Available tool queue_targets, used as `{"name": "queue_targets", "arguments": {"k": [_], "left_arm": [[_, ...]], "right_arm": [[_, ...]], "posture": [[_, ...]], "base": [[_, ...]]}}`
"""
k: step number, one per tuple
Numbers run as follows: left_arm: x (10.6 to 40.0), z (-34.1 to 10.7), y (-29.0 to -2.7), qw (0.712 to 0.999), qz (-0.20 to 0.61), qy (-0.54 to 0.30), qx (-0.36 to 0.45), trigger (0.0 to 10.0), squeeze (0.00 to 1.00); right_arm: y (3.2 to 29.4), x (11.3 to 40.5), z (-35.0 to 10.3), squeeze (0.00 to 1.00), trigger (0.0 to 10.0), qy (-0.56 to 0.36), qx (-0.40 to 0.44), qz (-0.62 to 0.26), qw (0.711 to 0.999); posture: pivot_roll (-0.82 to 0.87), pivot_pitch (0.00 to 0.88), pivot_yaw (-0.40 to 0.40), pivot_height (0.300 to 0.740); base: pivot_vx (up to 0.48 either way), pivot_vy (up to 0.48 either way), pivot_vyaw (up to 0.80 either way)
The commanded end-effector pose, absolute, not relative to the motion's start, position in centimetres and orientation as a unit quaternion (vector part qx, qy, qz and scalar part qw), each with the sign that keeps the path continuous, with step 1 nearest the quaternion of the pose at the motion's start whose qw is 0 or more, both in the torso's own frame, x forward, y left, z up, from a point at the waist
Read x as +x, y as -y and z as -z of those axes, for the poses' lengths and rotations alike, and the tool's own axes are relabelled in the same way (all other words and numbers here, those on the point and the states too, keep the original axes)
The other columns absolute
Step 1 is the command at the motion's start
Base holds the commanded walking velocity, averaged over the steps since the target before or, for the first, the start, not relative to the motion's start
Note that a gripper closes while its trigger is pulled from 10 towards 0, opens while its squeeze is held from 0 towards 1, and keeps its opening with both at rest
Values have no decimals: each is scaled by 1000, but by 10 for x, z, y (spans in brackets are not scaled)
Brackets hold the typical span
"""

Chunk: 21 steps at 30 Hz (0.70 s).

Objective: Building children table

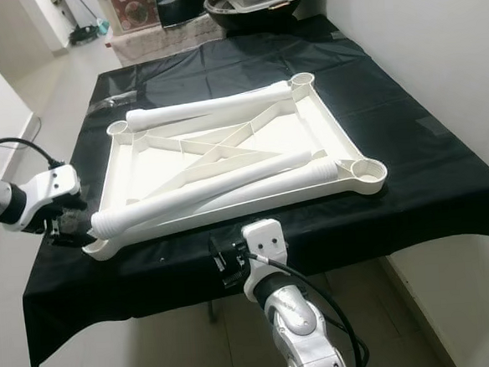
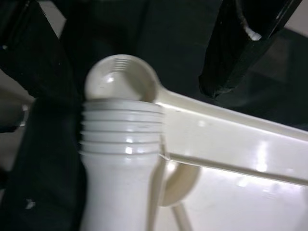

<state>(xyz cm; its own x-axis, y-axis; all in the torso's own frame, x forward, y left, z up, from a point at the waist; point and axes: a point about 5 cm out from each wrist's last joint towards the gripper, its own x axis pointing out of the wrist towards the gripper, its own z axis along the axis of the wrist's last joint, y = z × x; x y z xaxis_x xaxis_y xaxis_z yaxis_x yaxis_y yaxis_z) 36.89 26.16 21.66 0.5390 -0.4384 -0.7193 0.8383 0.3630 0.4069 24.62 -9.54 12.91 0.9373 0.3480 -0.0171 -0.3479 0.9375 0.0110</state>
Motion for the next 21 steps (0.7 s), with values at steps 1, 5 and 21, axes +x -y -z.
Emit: {"name": "queue_targets", "arguments": {"k": [1,5,21], "left_arm": [[368,-211,-265,781,401,-267,397,10000,0],[368,-210,-263,780,406,-269,392,10000,0],[370,-203,-256,772,425,-281,381,10000,0]], "right_arm": [[88,242,-130,0,10000,-13,13,-192,981],[88,241,-131,0,10000,-14,13,-191,981],[90,238,-134,0,10000,-16,15,-185,983]], "posture": [[-7,116,163,740],[-12,119,167,740],[-13,148,189,740]], "base": [[0,0,0],[0,0,0],[0,0,0]]}}
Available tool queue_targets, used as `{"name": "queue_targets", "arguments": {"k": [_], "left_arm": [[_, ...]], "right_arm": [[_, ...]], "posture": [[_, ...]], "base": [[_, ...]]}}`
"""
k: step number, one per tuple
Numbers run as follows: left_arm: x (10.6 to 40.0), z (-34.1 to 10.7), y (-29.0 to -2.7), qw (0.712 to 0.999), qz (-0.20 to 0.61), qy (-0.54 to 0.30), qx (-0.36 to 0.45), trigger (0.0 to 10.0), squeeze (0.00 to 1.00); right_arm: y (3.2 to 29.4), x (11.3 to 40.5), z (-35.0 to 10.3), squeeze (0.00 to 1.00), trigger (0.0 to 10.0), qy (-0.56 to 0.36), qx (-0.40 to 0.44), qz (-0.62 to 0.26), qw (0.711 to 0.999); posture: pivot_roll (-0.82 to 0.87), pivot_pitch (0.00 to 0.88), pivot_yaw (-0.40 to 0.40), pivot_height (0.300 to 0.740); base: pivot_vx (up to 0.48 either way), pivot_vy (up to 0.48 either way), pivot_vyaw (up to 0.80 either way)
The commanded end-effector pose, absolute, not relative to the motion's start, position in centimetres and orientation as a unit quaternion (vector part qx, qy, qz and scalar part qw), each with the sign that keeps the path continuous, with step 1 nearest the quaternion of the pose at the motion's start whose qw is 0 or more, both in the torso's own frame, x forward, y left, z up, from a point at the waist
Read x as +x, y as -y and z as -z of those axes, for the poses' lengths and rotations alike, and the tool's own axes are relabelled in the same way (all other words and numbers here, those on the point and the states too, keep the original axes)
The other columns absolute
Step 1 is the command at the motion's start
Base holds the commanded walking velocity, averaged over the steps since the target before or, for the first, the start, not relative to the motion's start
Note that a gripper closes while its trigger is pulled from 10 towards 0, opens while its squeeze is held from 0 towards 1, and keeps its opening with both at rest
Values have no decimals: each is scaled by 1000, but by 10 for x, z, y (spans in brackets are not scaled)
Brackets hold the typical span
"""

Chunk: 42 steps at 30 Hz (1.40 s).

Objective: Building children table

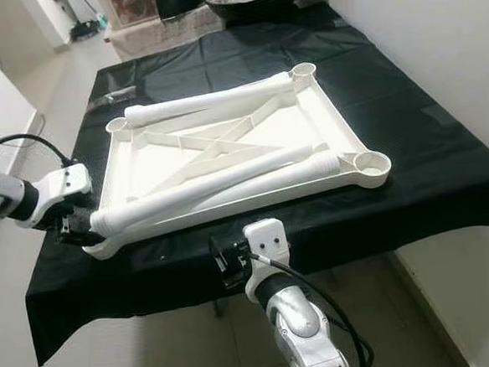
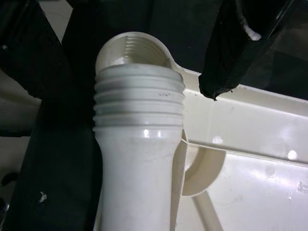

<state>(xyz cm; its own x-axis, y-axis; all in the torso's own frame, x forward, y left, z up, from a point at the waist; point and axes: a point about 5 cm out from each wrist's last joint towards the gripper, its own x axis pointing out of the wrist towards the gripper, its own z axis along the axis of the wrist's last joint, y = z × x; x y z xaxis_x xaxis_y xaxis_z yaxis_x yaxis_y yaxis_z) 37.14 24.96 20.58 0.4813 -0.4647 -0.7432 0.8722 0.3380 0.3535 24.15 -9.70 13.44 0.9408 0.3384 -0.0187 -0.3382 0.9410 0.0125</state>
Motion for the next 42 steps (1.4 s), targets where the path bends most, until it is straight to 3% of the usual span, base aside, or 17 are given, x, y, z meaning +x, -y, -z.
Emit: {"name": "queue_targets", "arguments": {"k": [1,24,25,27,28,38,42], "left_arm": [[370,-203,-256,772,425,-281,381,10000,0],[372,-193,-240,767,446,-267,376,10000,0],[372,-193,-239,768,448,-266,372,2941,0],[372,-193,-239,769,451,-268,366,2941,0],[372,-193,-238,768,455,-269,361,0,0],[370,-192,-241,765,456,-276,361,0,0],[371,-196,-243,779,445,-257,358,0,0]], "right_arm": [[90,238,-134,0,10000,-16,15,-185,983],[98,229,-142,0,10000,-17,15,-176,984],[98,228,-142,0,10000,-18,15,-176,984],[98,228,-142,0,10000,-19,15,-176,984],[98,228,-142,0,10000,-20,15,-176,984],[97,230,-140,0,10000,-25,16,-173,984],[96,234,-138,0,10000,-29,23,-170,985]], "posture": [[-13,148,189,740],[-32,200,217,740],[-31,205,219,740],[-31,205,219,740],[-31,205,219,740],[-25,193,219,740],[-24,169,210,740]], "base": [[0,0,0],[0,0,0],[0,0,0],[0,0,0],[0,0,0],[0,0,0],[0,0,0]]}}
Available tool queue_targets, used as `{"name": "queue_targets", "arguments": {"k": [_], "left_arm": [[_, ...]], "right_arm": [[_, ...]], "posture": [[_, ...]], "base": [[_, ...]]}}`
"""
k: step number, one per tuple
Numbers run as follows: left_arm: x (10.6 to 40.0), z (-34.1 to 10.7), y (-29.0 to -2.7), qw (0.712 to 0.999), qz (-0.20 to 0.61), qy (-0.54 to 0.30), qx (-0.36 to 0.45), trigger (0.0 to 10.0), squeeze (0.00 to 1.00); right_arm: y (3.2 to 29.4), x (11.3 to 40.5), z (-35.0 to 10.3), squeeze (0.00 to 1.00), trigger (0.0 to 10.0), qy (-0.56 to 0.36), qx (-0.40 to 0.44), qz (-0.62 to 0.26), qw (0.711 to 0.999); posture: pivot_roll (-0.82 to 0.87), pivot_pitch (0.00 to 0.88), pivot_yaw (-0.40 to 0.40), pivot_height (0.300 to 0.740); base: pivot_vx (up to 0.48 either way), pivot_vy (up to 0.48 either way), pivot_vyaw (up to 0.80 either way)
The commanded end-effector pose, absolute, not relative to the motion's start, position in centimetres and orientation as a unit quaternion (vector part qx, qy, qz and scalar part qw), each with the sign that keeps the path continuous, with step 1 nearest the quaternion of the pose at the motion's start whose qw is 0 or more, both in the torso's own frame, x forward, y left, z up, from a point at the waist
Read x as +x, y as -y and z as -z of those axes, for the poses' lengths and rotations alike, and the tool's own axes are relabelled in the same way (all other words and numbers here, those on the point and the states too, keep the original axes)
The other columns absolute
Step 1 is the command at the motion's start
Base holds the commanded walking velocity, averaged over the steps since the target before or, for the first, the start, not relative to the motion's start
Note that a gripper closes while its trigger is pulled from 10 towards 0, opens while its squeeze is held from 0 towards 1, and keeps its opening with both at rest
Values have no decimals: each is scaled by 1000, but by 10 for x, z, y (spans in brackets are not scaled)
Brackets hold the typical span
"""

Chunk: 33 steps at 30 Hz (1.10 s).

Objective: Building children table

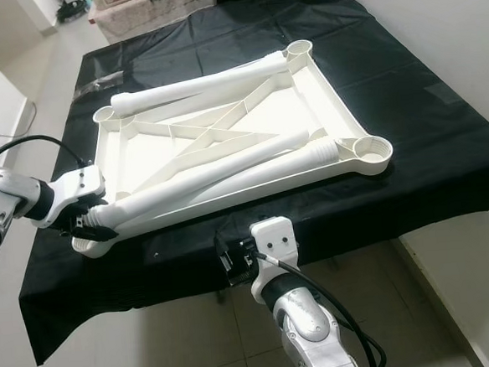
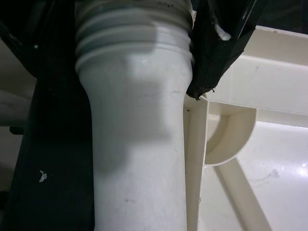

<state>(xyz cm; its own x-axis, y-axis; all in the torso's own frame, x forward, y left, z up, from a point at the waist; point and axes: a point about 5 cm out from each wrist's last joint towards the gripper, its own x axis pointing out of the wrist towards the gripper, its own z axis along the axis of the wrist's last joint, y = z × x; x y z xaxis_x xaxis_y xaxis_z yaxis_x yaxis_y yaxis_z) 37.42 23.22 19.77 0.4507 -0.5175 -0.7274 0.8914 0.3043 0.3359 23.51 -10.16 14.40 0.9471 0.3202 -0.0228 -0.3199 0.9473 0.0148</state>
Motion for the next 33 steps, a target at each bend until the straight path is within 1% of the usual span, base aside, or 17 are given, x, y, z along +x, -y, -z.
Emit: {"name": "queue_targets", "arguments": {"k": [1,2,3,4,5,6,8,9,16,17,18,21,22,26,27,30,33], "left_arm": [[372,-198,-243,783,441,-250,359,0,0],[375,-205,-242,799,432,-224,353,0,0],[377,-210,-241,810,425,-206,349,0,0],[379,-216,-241,821,417,-188,343,9843,0],[379,-216,-241,821,417,-188,343,9843,0],[380,-224,-242,834,405,-161,338,10000,0],[381,-227,-242,839,401,-149,337,10000,0],[381,-232,-244,845,393,-133,339,10000,0],[381,-245,-249,865,361,-67,342,10000,0],[381,-250,-249,878,338,-33,338,10000,0],[381,-255,-249,890,316,5,328,10000,0],[381,-258,-248,898,301,29,319,10000,0],[375,-254,-237,913,265,90,297,10000,0],[367,-249,-228,921,243,123,279,10000,0],[357,-238,-217,924,229,140,272,10000,0],[342,-223,-203,932,213,148,254,10000,0],[334,-216,-197,935,206,151,245,10000,0]], "right_arm": [[96,235,-137,0,10000,-30,25,-169,985],[95,239,-138,0,10000,-26,36,-168,985],[95,242,-139,0,10000,-23,43,-167,985],[94,247,-141,0,10000,-18,50,-166,985],[94,247,-141,0,10000,-18,50,-166,985],[92,255,-145,0,10000,-8,60,-167,984],[91,258,-147,0,10000,-3,65,-169,983],[90,261,-149,0,10000,2,67,-170,983],[88,275,-156,0,10000,16,91,-171,981],[88,282,-162,0,10000,22,104,-170,980],[88,289,-167,204,10000,32,114,-172,978],[88,293,-171,204,10000,39,121,-174,977],[87,302,-179,1000,10000,52,143,-187,970],[85,307,-183,1000,10000,56,157,-196,966],[82,309,-190,0,10000,64,179,-212,959],[78,311,-201,0,10000,78,209,-242,944],[76,311,-207,0,10000,85,219,-258,937]], "posture": [[-24,169,210,740],[-23,149,207,740],[-23,149,207,740],[-18,127,201,740],[-18,127,201,740],[-14,106,189,740],[-14,106,189,740],[-10,84,180,740],[-6,48,166,740],[-4,33,155,740],[-4,25,147,740],[-4,25,147,740],[-3,2,128,740],[-7,0,123,740],[-5,0,116,740],[0,0,107,740],[-5,0,104,740]], "base": [[0,0,0],[0,0,0],[0,0,0],[0,0,0],[0,0,0],[0,0,0],[0,0,0],[0,0,0],[0,0,0],[0,0,0],[0,0,0],[0,0,0],[0,0,0],[0,0,0],[0,0,0],[0,0,0],[0,0,0]]}}
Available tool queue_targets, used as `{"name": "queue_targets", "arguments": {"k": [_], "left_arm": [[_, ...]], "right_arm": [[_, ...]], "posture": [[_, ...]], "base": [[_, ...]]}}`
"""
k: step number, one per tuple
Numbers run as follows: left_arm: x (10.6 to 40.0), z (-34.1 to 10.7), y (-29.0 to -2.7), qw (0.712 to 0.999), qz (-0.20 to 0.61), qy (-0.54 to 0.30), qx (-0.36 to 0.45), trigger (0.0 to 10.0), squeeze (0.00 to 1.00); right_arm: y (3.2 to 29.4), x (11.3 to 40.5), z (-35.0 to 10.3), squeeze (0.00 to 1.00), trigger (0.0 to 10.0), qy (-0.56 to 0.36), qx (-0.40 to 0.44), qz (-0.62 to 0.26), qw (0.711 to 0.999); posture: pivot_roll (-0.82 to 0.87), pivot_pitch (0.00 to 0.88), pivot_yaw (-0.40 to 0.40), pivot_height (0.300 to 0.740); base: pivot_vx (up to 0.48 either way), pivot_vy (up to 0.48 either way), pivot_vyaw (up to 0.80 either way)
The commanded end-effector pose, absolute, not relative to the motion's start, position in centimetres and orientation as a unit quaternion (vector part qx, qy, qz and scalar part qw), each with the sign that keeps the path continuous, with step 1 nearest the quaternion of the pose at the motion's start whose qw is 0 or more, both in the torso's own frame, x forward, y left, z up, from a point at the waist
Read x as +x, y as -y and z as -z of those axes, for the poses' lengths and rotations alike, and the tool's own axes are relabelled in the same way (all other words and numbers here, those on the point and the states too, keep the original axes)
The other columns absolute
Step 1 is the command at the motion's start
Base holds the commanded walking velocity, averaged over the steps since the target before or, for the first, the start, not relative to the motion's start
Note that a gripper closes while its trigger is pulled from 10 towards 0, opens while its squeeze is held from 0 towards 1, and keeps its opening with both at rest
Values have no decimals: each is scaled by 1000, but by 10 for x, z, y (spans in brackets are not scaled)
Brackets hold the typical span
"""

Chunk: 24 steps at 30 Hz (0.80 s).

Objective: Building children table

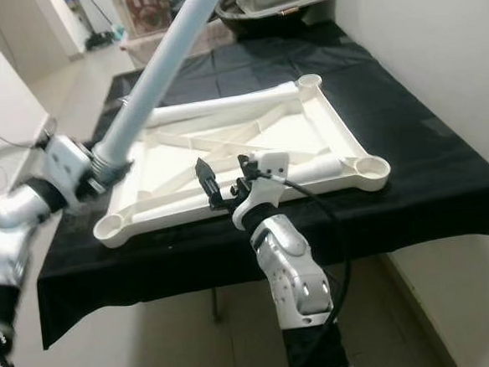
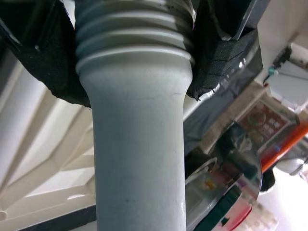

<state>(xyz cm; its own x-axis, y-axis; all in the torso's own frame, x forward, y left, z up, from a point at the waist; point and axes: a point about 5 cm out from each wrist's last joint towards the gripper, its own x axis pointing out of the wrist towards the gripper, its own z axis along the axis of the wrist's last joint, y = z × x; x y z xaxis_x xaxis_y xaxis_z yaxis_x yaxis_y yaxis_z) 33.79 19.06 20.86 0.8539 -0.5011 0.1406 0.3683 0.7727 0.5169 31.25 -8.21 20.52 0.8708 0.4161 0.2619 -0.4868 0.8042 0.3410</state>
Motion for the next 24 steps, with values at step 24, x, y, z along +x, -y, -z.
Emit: {"name": "queue_targets", "arguments": {"k": [24], "left_arm": [[265,-169,-165,966,201,64,147,10000,0]], "right_arm": [[82,301,-215,0,10000,96,245,-427,865]], "posture": [[-7,23,60,740]], "base": [[0,0,0]]}}
